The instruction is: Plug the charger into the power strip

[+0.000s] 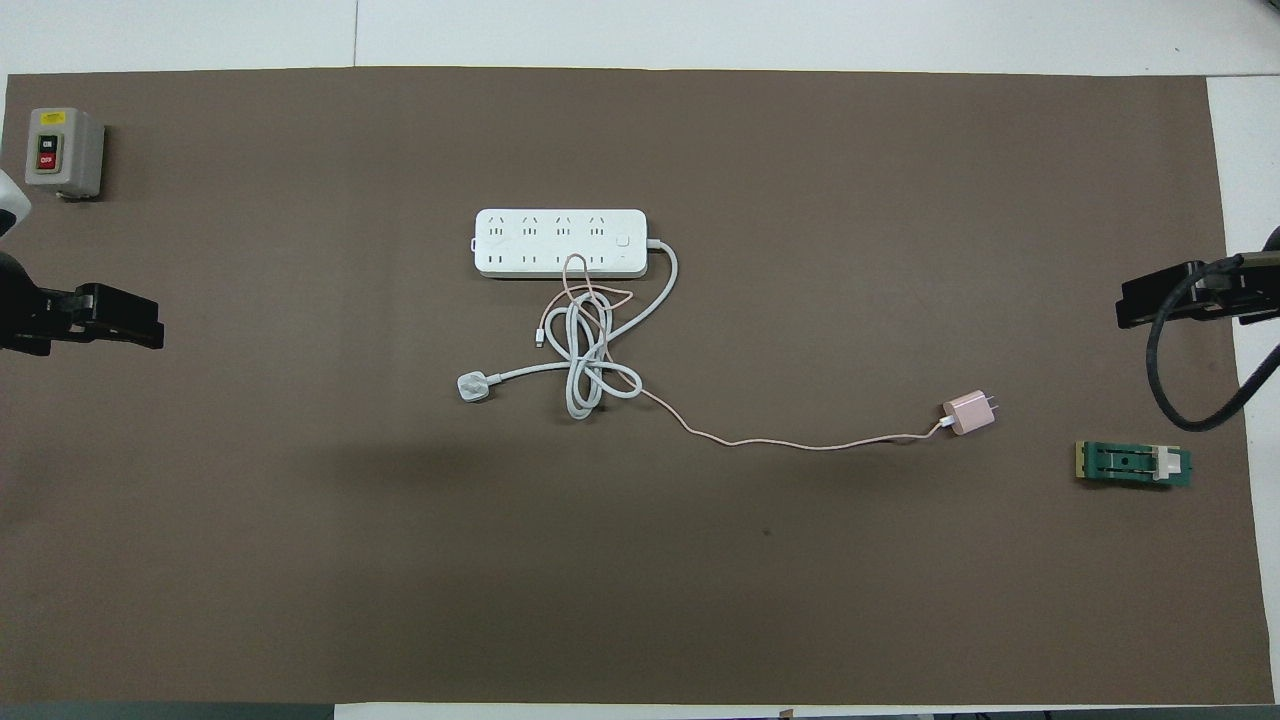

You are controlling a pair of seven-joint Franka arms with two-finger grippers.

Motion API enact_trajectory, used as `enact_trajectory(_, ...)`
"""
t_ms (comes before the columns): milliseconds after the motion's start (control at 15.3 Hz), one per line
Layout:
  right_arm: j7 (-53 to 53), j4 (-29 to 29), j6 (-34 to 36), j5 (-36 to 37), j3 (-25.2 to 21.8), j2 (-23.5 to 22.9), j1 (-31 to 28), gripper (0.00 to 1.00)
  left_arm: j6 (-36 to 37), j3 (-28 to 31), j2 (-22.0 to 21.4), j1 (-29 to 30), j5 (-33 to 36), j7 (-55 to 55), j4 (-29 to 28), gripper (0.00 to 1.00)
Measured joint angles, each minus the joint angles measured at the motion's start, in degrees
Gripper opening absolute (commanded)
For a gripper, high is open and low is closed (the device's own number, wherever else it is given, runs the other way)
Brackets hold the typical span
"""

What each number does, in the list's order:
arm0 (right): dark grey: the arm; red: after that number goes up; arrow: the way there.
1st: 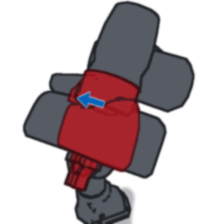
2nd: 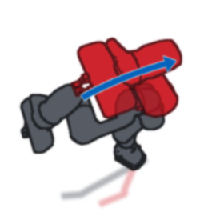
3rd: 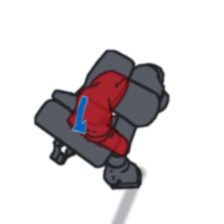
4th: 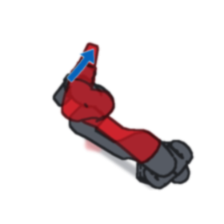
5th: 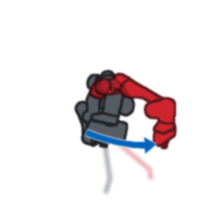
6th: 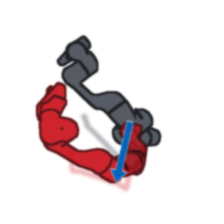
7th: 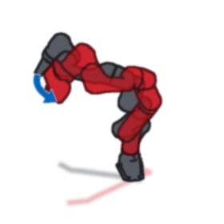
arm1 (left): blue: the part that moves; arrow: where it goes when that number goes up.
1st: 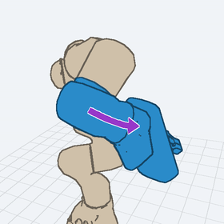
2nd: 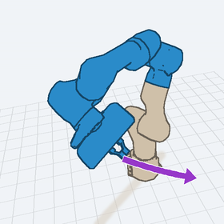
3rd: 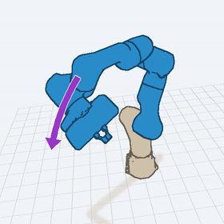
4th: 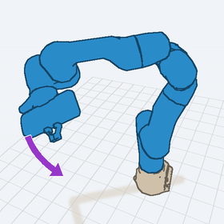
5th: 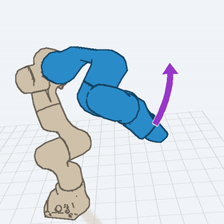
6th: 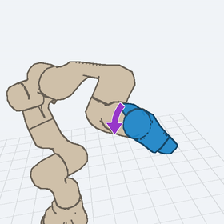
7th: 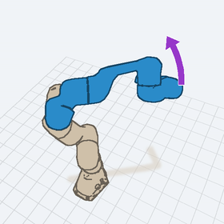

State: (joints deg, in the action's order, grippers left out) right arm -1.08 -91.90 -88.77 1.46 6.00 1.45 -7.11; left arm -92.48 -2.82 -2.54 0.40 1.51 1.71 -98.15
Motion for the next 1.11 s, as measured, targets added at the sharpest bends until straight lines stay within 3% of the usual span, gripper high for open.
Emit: enact_trajectory(1108, -1.59, -0.32, 0.0, -0.46, 0.22, 0.0, 0.16, 1.0, 0.0, 0.0, 0.0, 0.0, 0.0, 0.0, 0.0, 1.0)
